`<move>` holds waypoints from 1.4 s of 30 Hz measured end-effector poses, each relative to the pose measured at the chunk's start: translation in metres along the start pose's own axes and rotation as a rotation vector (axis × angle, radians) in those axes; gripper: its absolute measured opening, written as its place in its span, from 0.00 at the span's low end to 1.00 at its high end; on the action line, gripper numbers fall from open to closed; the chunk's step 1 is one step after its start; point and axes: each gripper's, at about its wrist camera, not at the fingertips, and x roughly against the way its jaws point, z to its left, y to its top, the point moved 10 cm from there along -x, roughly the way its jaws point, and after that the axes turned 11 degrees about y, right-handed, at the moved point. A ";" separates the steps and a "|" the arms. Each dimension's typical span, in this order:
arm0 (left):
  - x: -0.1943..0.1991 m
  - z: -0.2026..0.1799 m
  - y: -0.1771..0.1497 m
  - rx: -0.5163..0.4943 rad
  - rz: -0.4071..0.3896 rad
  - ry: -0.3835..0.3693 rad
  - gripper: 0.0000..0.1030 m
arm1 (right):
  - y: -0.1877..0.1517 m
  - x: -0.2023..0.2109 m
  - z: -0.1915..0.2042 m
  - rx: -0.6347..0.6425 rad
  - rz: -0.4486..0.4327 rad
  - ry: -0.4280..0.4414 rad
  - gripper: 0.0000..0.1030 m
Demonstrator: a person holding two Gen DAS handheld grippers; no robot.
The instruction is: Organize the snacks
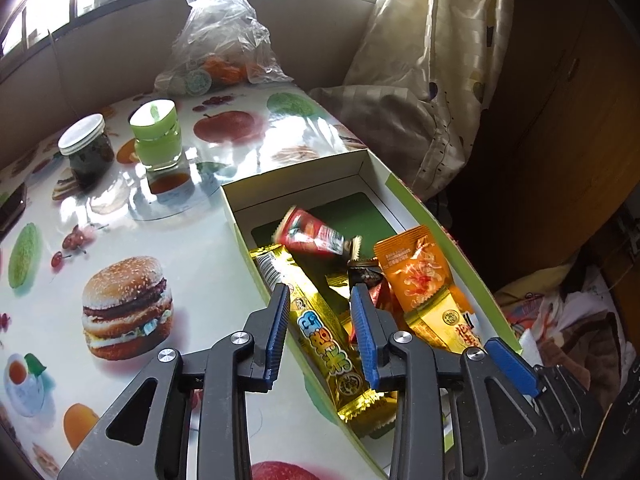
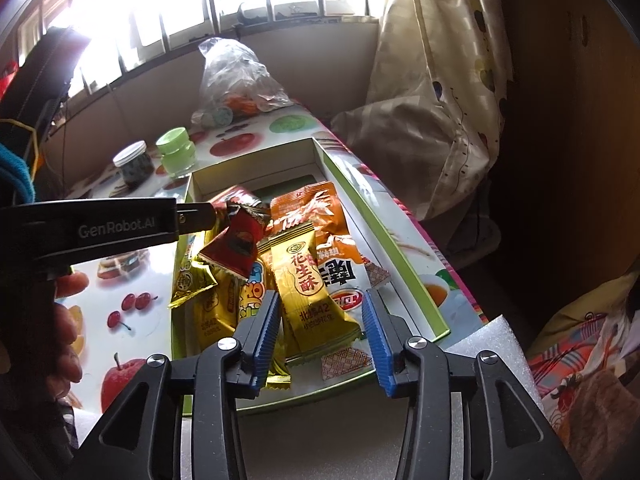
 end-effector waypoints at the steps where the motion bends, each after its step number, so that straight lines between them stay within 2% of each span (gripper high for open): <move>1: 0.003 0.000 -0.001 -0.003 -0.007 0.006 0.32 | 0.000 0.001 0.000 0.000 0.000 -0.003 0.42; 9: 0.031 0.001 -0.008 -0.046 -0.075 0.053 0.33 | -0.004 0.013 0.003 -0.006 -0.020 0.012 0.43; 13: 0.045 0.005 -0.017 -0.044 -0.097 0.063 0.44 | -0.009 0.021 0.001 -0.028 -0.032 0.004 0.43; 17: 0.054 0.006 -0.026 -0.054 -0.111 0.069 0.44 | -0.013 0.031 0.003 -0.027 -0.042 0.008 0.44; 23: 0.067 0.008 -0.045 -0.061 -0.116 0.070 0.44 | -0.020 0.042 0.005 -0.036 -0.047 -0.003 0.44; 30: 0.070 0.017 -0.068 -0.053 -0.108 0.124 0.44 | -0.034 0.052 0.010 -0.026 -0.040 -0.015 0.44; 34: 0.071 0.017 -0.081 -0.046 -0.100 0.119 0.44 | -0.044 0.054 0.009 -0.040 -0.032 -0.015 0.44; 42: 0.078 0.017 -0.093 -0.047 -0.098 0.137 0.44 | -0.052 0.060 0.010 -0.047 -0.040 -0.007 0.44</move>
